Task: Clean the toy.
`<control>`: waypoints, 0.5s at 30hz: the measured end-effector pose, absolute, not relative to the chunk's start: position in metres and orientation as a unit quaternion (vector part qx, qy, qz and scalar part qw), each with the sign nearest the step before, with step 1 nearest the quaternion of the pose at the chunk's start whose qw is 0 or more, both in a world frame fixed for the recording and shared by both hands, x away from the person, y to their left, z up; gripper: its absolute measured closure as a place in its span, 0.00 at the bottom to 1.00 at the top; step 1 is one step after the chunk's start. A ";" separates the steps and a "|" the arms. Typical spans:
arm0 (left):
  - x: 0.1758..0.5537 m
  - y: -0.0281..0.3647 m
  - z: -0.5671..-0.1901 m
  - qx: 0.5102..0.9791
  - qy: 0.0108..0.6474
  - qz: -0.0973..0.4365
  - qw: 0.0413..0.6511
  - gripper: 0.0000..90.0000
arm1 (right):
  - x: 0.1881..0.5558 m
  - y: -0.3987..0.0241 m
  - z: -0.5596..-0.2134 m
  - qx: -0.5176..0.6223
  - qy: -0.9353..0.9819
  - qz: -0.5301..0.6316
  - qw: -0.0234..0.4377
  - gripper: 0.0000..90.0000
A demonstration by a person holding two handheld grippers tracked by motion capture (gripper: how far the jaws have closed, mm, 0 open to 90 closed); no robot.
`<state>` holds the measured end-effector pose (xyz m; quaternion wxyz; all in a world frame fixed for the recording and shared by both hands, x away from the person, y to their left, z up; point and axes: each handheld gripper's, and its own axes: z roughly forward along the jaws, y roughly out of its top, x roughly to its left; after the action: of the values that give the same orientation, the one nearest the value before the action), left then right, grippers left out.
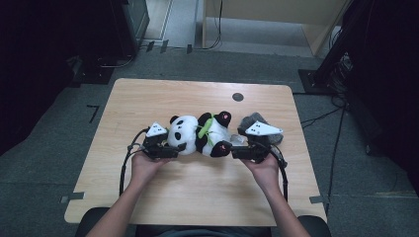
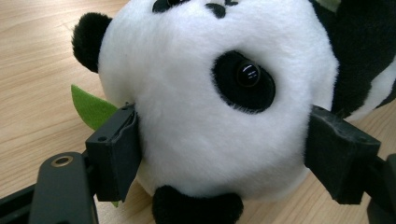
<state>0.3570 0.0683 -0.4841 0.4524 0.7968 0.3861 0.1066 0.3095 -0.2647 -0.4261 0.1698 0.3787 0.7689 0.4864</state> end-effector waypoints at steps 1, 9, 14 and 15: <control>0.357 0.068 -0.484 0.796 0.387 0.107 0.453 0.22 | 0.308 -0.262 -0.426 0.376 0.770 0.487 0.167 0.26; 0.357 0.068 -0.482 0.791 0.393 0.107 0.456 0.22 | 0.309 -0.244 -0.439 0.353 0.788 0.477 0.163 0.25; 0.357 0.068 -0.481 0.789 0.397 0.105 0.457 0.22 | 0.320 -0.236 -0.454 0.345 0.792 0.481 0.151 0.17; 0.357 0.068 -0.481 0.788 0.398 0.103 0.457 0.22 | 0.322 -0.235 -0.457 0.345 0.792 0.481 0.151 0.16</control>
<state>0.3569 0.0677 -0.4809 0.4571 0.7885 0.3983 0.1035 0.3218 -0.2354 -0.4568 0.1514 0.3450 0.7916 0.4811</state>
